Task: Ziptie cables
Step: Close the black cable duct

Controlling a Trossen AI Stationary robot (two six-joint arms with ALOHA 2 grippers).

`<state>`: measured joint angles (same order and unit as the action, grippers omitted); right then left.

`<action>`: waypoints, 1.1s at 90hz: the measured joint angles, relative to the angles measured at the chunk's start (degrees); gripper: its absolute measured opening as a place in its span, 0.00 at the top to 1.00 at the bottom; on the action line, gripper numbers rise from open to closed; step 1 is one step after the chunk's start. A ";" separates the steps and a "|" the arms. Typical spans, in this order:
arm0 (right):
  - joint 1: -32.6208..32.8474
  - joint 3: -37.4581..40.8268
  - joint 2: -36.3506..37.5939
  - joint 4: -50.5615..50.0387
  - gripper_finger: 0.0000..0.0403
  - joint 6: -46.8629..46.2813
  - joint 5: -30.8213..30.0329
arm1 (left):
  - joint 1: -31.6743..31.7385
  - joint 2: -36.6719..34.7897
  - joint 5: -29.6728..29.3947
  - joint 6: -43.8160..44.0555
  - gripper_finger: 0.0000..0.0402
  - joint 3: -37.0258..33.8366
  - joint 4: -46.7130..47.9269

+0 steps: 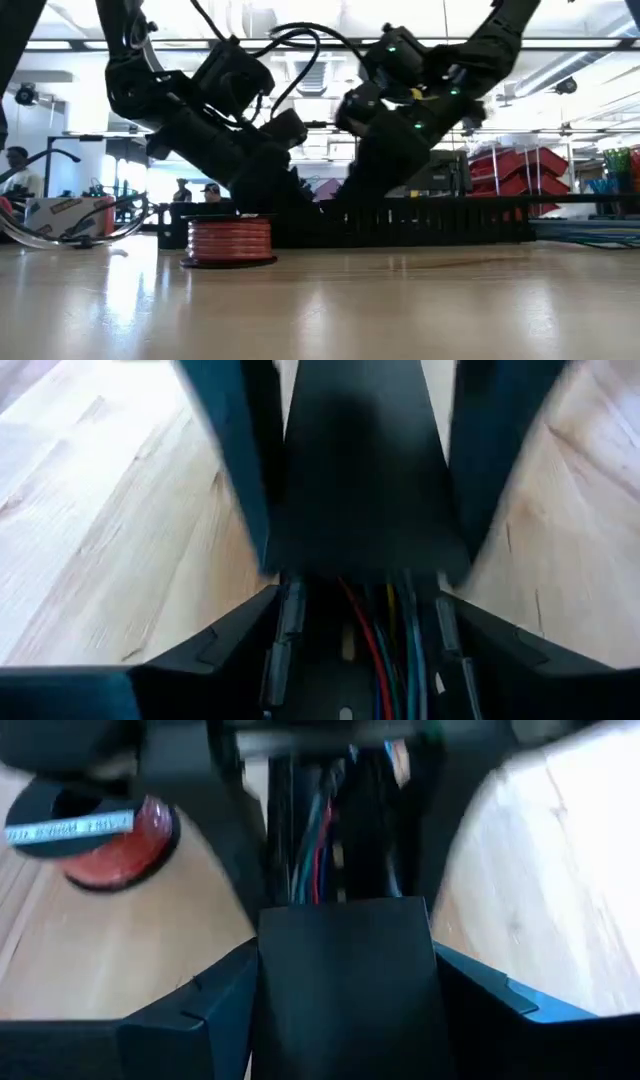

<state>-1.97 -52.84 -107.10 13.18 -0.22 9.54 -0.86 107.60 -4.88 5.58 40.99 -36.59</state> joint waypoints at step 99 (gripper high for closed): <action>-0.05 -0.73 8.70 -12.97 0.16 3.46 -0.45 | 0.06 -6.24 2.88 -2.67 0.36 0.26 6.12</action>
<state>-2.02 -53.57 -98.40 0.21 3.25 9.09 -0.80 101.36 -2.00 2.90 41.25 -30.47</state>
